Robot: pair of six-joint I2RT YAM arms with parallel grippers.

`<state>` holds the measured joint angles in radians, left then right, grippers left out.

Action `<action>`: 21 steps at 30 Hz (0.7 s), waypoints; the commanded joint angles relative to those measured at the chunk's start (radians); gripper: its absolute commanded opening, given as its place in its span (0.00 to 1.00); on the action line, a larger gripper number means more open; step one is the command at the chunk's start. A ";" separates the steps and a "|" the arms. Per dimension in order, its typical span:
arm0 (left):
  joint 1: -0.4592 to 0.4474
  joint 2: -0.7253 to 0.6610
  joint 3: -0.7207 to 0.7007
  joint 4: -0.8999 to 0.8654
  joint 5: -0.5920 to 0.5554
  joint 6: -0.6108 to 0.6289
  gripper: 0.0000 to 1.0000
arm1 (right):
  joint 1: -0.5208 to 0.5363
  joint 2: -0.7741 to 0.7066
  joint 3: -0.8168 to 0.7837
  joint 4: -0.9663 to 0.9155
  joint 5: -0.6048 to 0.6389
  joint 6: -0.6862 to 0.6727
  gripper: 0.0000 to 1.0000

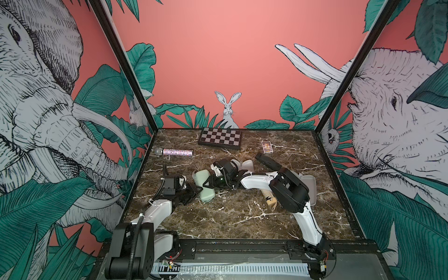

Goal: Put umbrellas into zippered umbrella sleeves
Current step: Pick up the umbrella sleeve at the center of the board.

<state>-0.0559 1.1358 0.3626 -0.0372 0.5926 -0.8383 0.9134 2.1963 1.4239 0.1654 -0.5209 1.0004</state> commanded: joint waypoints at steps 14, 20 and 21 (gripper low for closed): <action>0.056 -0.008 -0.024 0.082 0.000 -0.046 0.75 | -0.008 -0.071 -0.062 0.287 -0.200 0.212 0.21; 0.056 0.103 -0.064 0.428 0.114 -0.230 0.69 | -0.008 -0.080 -0.045 0.244 -0.234 0.190 0.32; 0.056 0.114 -0.062 0.470 0.127 -0.252 0.67 | -0.008 -0.082 -0.039 0.224 -0.235 0.174 0.36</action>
<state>-0.0010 1.2362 0.3077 0.2108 0.6407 -0.9791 0.9020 2.1899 1.3571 0.3252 -0.6994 1.1599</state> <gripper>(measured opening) 0.679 0.351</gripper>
